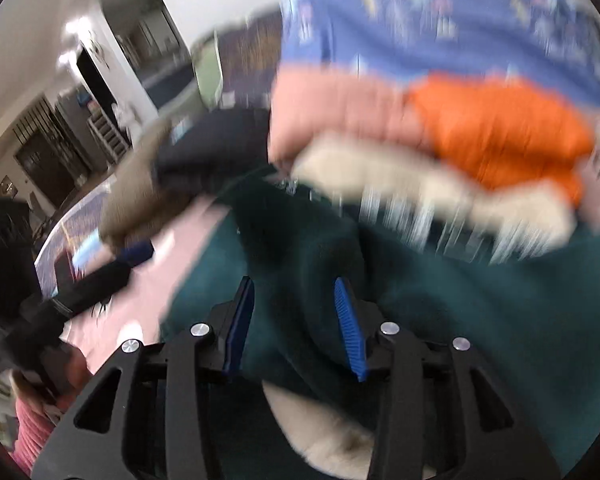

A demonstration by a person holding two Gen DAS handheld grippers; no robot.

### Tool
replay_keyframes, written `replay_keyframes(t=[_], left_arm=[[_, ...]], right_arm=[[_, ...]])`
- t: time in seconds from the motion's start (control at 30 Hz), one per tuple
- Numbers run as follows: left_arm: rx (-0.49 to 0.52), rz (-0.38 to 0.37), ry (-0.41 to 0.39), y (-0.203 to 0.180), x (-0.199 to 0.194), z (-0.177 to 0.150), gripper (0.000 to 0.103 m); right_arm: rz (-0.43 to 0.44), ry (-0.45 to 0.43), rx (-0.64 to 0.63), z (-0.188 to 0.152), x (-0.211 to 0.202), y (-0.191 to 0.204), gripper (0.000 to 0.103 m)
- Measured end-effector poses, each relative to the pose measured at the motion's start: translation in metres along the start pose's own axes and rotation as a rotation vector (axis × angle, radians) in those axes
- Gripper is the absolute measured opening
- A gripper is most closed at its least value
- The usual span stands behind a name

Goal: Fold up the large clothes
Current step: 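Lay the held cuff across the hoodie body with the right gripper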

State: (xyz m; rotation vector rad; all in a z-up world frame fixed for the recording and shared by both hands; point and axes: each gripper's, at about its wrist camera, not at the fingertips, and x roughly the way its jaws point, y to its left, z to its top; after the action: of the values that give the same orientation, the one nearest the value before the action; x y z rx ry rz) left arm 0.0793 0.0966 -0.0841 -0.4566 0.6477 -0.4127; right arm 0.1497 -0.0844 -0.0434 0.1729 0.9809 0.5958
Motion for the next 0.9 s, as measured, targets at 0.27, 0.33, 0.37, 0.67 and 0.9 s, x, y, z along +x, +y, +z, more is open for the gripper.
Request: replay_keyframes(t=[0.27, 0.33, 0.37, 0.67, 0.9], left_arm=[[-0.066, -0.060, 0.134, 0.008, 0.054, -0.003, 0.090], [-0.057, -0.079, 0.135, 0.000, 0.066, 0.003, 0.088], [-0.046, -0.082, 0.133, -0.002, 0.071, 0.004, 0.084], [0.109, -0.122, -0.124, -0.045, 0.004, 0.067, 0.016], [0.124, 0.271, 0.077, 0.044, 0.048, 0.010, 0.046]], right_arm=[[-0.075, -0.077, -0.019, -0.035, -0.062, -0.025, 0.049], [-0.128, -0.091, -0.016, -0.042, -0.063, -0.037, 0.051], [-0.137, -0.092, -0.006, -0.044, -0.066, -0.046, 0.051], [-0.115, -0.314, 0.123, -0.043, -0.135, -0.083, 0.071], [-0.402, -0.090, 0.109, -0.057, -0.059, -0.111, 0.072]])
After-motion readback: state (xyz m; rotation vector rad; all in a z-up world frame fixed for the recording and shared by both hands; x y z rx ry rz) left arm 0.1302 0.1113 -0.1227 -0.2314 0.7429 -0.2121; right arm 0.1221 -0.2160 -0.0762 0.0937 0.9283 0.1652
